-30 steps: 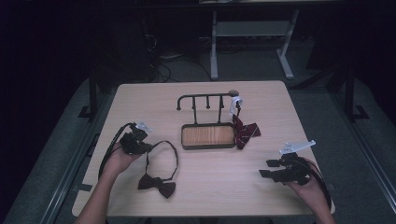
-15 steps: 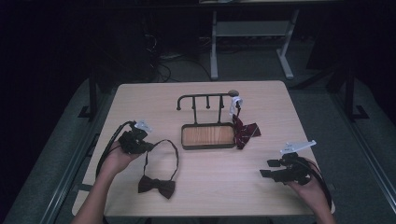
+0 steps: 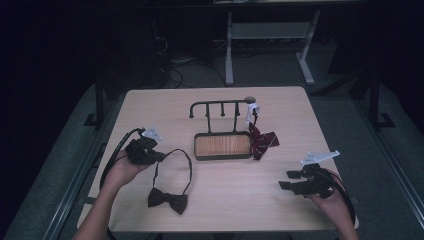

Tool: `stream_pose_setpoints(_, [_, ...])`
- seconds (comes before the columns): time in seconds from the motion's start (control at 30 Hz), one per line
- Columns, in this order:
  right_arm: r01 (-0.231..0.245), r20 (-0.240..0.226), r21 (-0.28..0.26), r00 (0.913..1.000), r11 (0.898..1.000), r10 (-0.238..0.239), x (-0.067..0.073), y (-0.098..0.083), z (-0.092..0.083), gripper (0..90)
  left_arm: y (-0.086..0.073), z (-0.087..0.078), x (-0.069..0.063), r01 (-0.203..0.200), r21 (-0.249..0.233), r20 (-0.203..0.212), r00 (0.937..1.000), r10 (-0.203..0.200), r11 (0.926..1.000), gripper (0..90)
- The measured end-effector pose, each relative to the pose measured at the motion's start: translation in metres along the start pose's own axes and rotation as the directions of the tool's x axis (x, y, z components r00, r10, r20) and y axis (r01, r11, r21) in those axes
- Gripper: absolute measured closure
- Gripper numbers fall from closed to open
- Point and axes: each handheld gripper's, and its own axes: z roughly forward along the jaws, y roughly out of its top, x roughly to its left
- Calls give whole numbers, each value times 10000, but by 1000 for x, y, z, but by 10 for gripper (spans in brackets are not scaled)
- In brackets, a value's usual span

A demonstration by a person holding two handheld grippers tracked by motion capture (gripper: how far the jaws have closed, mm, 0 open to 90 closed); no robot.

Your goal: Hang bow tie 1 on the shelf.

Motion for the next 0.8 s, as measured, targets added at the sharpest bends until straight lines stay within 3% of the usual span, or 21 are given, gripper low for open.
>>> stream_pose_setpoints(0.8, [92, 41, 3, 9999, 10000, -92, 0, 1, 1, 418, 5, -15, -5, -369, -26, 426, 9984, 369, 9993, 897])
